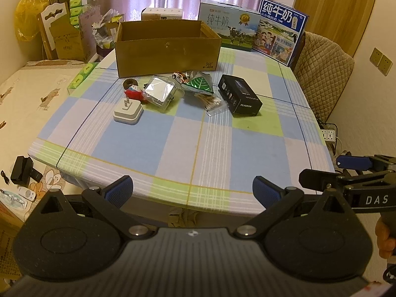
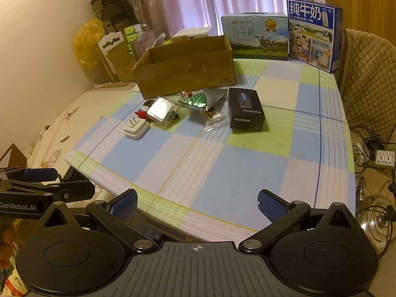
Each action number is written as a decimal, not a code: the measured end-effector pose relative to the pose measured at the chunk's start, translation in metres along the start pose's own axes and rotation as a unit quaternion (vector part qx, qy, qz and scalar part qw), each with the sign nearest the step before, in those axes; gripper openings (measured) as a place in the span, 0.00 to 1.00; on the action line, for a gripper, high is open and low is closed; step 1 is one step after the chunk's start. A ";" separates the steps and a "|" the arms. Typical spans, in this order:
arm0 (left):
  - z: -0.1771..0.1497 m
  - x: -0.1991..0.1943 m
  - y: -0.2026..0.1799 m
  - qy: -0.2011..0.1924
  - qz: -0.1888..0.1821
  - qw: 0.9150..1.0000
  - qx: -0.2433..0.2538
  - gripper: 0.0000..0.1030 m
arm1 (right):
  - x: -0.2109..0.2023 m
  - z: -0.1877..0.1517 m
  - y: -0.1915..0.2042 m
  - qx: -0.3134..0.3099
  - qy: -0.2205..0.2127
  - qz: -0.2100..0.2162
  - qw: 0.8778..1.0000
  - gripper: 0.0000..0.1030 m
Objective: Organize objects
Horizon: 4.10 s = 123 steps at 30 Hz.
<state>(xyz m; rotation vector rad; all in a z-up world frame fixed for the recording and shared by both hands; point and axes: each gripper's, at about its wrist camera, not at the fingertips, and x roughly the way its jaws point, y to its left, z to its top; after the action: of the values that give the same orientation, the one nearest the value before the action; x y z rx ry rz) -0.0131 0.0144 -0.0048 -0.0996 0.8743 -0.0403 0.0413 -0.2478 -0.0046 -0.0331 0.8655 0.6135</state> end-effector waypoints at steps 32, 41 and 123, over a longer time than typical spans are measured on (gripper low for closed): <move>0.003 -0.001 -0.015 0.002 0.011 1.000 -0.006 0.99 | -0.002 0.001 -0.029 0.009 0.003 0.021 1.000 0.98; 0.016 0.014 -0.018 0.009 0.021 1.000 -0.002 0.99 | 0.008 0.002 -0.053 0.051 0.008 0.044 0.998 0.98; 0.126 0.294 0.158 0.096 0.038 0.993 0.057 0.60 | 0.227 0.165 -0.139 0.050 0.015 -0.075 0.996 0.74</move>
<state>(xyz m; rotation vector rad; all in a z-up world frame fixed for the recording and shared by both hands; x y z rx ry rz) 0.2714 0.1583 -0.1649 0.0460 1.0659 -0.0280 0.3407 -0.2072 -0.0894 -0.0159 0.9141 0.4295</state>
